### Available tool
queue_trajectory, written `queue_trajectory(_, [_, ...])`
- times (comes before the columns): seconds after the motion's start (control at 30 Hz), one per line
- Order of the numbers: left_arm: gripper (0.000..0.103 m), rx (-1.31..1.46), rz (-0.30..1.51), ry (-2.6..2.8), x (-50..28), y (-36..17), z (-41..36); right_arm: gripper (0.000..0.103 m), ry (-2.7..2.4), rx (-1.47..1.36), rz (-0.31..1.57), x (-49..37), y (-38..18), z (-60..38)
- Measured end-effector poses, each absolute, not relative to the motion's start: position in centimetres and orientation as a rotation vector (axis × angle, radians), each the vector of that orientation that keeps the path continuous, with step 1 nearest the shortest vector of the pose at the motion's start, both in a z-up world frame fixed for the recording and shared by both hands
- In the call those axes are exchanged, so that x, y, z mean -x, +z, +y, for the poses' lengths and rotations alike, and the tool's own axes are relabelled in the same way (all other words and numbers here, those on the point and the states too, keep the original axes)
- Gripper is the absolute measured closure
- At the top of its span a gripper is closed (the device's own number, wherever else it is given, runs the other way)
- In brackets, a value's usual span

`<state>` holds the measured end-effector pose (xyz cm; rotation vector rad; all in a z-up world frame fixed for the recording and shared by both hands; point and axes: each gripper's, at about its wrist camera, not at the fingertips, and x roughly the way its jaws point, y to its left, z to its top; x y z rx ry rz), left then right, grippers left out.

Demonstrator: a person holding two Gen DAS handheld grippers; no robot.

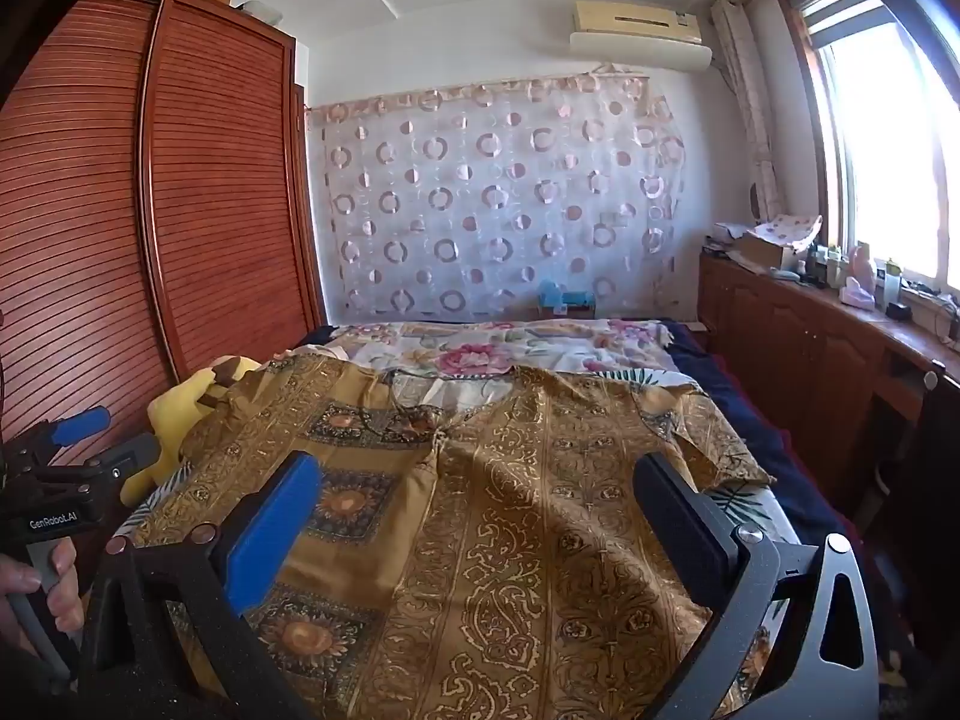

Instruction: Fold small clothes

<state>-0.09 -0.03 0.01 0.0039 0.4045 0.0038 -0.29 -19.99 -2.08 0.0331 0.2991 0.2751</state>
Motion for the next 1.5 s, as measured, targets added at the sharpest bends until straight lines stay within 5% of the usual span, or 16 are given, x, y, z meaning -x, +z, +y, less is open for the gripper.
queue_trajectory(1.5, [0.0,0.006,0.41,-0.002,0.7,1.9,-0.3,0.0,0.291,-0.038,0.301,0.2,-2.4,-19.6])
